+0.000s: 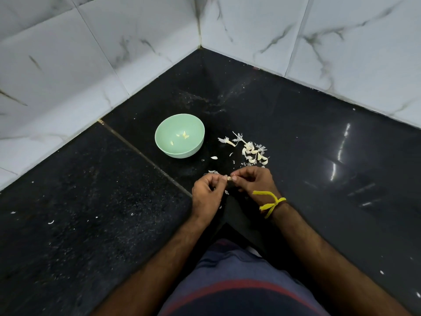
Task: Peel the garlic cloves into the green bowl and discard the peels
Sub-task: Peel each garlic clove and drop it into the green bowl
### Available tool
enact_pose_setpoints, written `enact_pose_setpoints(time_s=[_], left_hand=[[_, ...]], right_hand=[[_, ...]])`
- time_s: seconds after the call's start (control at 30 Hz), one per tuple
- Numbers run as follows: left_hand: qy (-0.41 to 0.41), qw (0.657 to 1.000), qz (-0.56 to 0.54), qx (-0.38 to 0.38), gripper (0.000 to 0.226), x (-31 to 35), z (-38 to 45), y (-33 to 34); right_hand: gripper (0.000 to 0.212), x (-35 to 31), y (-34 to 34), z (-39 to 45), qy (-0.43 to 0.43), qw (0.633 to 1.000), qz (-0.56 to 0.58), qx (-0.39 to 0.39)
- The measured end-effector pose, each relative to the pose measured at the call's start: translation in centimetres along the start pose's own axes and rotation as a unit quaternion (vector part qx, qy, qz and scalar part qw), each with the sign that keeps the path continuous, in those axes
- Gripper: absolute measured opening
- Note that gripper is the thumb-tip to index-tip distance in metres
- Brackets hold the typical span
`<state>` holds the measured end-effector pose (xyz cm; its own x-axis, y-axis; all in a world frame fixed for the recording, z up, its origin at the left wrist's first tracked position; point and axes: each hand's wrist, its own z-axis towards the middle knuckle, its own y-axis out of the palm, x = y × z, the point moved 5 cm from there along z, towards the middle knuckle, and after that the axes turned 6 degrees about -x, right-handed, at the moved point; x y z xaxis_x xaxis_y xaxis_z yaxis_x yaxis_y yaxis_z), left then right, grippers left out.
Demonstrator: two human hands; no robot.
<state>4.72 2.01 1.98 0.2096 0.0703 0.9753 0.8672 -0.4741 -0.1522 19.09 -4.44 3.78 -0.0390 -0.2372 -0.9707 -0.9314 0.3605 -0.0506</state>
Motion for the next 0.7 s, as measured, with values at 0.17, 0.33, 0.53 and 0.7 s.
enact_pose_setpoints(time_s=[0.17,0.33,0.53,0.7], left_hand=[[0.007,1.000,-0.014,0.002,0.024,0.4,0.3,-0.2],[0.003,1.000,0.005,-0.029,0.020,1.0,-0.1,-0.1],[-0.011,0.999,0.029,-0.030,0.035,0.8,-0.3,0.0],[0.008,0.997,0.067,-0.038,0.028,1.4,-0.3,0.2]], right_hand=[[0.010,-0.2,0.7,0.2,-0.049,0.997,-0.059,-0.003],[0.005,-0.5,0.7,-0.2,-0.056,0.997,-0.051,-0.013],[0.008,-0.2,0.5,-0.6,-0.045,0.996,-0.072,0.005],[0.005,-0.2,0.5,-0.5,-0.040,0.998,-0.050,0.021]])
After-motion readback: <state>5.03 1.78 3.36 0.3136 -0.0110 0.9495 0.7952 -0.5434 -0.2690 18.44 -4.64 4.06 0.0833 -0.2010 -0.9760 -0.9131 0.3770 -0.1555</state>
